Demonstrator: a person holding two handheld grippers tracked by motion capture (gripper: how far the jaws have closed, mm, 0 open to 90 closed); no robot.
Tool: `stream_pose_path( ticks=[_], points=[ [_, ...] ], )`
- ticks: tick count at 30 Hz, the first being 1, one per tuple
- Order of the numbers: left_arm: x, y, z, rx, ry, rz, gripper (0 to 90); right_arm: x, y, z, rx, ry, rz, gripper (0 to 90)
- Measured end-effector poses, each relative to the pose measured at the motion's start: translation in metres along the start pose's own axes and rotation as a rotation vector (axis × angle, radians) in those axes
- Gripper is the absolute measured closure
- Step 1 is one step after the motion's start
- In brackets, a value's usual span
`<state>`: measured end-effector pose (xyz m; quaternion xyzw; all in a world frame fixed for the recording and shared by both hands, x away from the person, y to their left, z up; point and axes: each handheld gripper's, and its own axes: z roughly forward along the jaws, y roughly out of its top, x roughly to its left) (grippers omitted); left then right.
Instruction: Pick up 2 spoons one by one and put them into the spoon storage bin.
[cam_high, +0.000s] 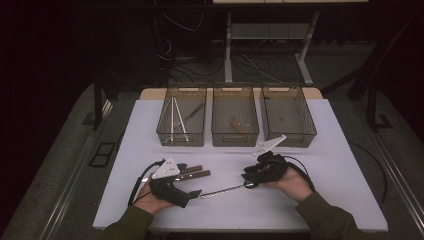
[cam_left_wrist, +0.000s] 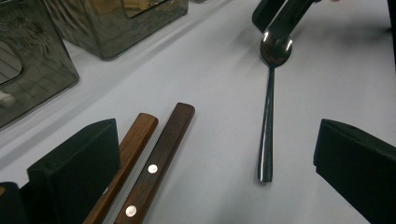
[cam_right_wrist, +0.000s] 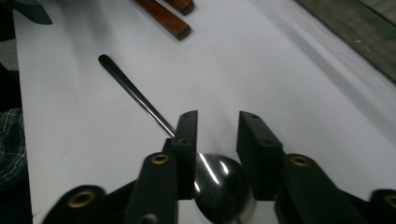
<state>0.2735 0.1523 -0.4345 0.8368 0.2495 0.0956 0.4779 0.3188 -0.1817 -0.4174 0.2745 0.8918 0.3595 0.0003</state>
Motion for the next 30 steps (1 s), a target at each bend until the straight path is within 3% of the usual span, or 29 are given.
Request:
stream_pose_path(
  ticks=[6, 11, 30],
  points=[
    [0.000, 0.000, 0.001, 0.003, 0.001, 0.001, 0.0, -0.009, -0.022, -0.015, -0.014, 0.001, 0.039, 57.5],
    [0.000, 0.000, 0.001, 0.010, 0.004, 0.002, 0.0, -0.012, -0.037, -0.022, -0.015, 0.002, 0.057, 56.1],
    [0.000, 0.000, 0.001, 0.023, 0.001, 0.015, 0.0, -0.012, -0.035, 0.002, 0.017, 0.002, 0.038, 57.5]
  ],
)
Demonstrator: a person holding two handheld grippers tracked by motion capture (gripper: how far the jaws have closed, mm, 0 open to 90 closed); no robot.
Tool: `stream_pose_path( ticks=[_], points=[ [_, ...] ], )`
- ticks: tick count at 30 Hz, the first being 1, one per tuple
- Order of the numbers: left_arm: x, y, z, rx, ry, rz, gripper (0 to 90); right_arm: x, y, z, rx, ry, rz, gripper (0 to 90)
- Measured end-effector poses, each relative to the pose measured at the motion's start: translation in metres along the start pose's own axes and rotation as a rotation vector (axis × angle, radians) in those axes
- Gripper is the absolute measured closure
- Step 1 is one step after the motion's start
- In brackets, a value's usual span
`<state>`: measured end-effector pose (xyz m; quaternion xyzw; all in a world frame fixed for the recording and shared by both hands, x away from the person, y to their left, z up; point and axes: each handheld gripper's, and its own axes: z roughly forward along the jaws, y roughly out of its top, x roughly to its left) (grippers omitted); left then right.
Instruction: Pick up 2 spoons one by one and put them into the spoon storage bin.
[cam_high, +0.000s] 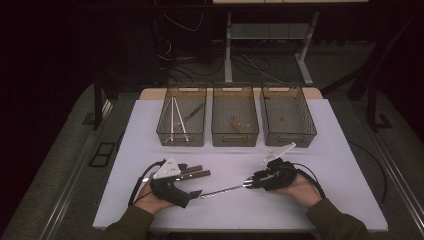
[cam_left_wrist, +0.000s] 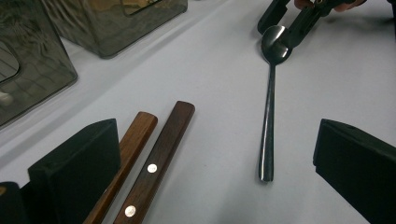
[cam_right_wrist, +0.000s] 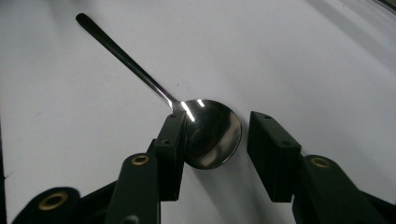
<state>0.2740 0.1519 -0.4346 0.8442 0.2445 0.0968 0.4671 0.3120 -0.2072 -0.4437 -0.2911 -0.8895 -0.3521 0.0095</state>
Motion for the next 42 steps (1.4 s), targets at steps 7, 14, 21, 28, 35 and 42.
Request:
stream_pose_path(
  ticks=[7, 14, 21, 28, 35, 42],
  points=[
    [0.0000, 0.0000, 0.0000, 0.001, 0.000, 0.000, 0.0, 0.0050, -0.0002, 0.0004, 0.018, -0.009, -0.066, 64.4],
    [-0.0001, 0.0000, 0.0000, 0.001, 0.001, 0.000, 0.0, 0.0056, -0.0009, -0.0016, 0.031, -0.009, -0.085, 72.4],
    [-0.0002, -0.0001, 0.0002, -0.002, 0.001, 0.000, 0.0, 0.0046, -0.0017, -0.0074, 0.038, 0.032, -0.093, 83.9],
    [-0.0002, 0.0000, -0.0001, 0.000, 0.002, 0.001, 0.0, 0.0091, -0.0024, -0.0035, 0.085, 0.037, -0.168, 86.1],
    [-0.0001, 0.0001, -0.0002, -0.001, 0.001, 0.000, 0.0, 0.0080, -0.0024, -0.0037, 0.083, 0.039, -0.169, 86.3],
    [-0.0001, 0.0002, -0.0003, -0.002, 0.001, -0.001, 0.0, 0.0096, -0.0012, -0.0083, 0.052, 0.033, -0.112, 86.4]
  ],
)
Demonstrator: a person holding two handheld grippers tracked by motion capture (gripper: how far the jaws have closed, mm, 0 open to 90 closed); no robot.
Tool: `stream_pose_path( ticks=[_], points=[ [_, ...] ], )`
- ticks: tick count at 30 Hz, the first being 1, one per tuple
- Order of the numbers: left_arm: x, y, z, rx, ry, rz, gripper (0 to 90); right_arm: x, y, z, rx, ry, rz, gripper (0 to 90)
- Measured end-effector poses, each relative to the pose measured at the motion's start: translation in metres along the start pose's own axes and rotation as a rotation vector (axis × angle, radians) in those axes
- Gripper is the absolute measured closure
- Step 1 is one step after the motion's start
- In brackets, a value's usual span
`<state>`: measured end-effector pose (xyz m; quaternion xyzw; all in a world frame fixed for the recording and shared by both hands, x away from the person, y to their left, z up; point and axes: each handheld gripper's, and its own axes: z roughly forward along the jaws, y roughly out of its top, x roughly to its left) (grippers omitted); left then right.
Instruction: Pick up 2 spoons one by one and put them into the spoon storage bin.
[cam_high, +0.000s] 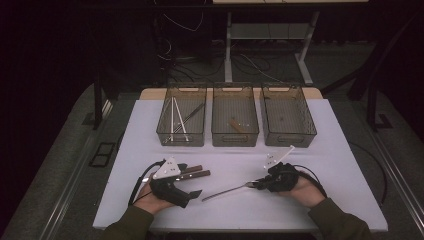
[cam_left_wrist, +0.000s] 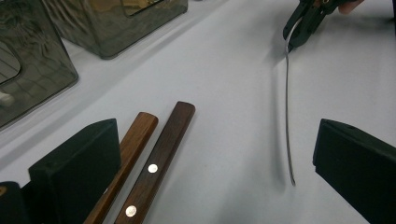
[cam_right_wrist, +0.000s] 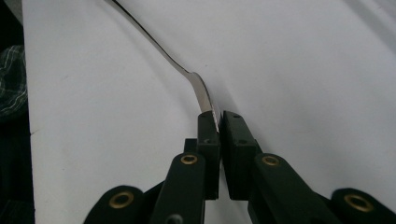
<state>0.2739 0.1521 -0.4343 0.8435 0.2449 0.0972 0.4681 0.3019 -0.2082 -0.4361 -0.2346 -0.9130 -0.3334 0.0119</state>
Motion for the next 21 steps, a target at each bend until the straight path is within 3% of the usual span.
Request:
stream_pose_path(
  ticks=[6, 21],
  points=[
    [0.000, 0.000, 0.000, 0.000, 0.000, 0.000, 0.0, -0.003, 0.001, -0.009, -0.039, -0.051, 0.025, 86.4],
    [0.000, 0.000, 0.000, 0.001, 0.001, -0.002, 0.0, -0.015, 0.003, -0.036, -0.136, -0.173, 0.139, 86.3]
  ],
)
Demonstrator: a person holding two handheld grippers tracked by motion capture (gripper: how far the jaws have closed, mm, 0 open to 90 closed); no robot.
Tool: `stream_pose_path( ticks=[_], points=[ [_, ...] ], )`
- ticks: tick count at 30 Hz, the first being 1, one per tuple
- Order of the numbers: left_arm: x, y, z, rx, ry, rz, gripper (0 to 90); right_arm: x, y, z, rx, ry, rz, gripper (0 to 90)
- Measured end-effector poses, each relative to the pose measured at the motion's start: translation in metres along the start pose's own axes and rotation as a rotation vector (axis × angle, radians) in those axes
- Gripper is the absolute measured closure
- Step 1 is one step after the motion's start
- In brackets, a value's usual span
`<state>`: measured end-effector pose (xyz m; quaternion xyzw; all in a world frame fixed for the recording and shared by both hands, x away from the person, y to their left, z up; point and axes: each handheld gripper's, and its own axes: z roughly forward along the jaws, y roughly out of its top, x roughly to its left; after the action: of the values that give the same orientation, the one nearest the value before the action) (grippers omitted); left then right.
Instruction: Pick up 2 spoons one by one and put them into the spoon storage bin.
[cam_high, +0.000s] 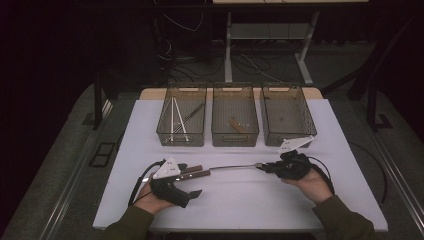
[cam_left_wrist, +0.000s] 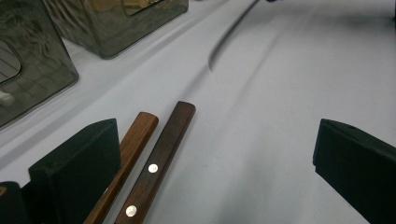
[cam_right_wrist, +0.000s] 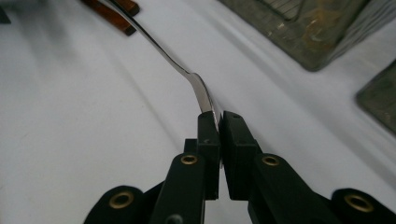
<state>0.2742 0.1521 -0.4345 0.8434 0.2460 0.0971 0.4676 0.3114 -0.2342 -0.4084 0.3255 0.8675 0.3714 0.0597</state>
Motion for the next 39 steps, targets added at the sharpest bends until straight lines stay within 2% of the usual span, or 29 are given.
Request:
stream_pose_path(
  ticks=[9, 19, 23, 27, 30, 39],
  points=[
    [0.001, 0.000, 0.001, -0.003, 0.002, -0.003, 0.0, -0.014, 0.014, -0.018, -0.058, -0.087, 0.016, 86.3],
    [0.001, 0.000, 0.001, -0.003, 0.004, -0.005, 0.0, -0.033, 0.033, -0.026, -0.104, -0.181, 0.099, 86.3],
    [0.000, 0.000, 0.001, -0.005, 0.002, -0.005, 0.0, -0.041, 0.047, -0.022, -0.119, -0.231, 0.122, 86.3],
    [0.000, 0.000, 0.000, -0.007, 0.000, -0.004, 0.0, -0.047, 0.064, -0.015, -0.107, -0.282, 0.150, 86.3],
    [0.000, 0.000, 0.000, -0.007, -0.001, -0.004, 0.0, -0.052, 0.077, -0.009, -0.094, -0.317, 0.153, 86.3],
    [0.000, 0.000, 0.000, -0.012, -0.005, -0.008, 0.0, -0.073, 0.097, 0.017, -0.065, -0.353, 0.218, 86.3]
  ],
)
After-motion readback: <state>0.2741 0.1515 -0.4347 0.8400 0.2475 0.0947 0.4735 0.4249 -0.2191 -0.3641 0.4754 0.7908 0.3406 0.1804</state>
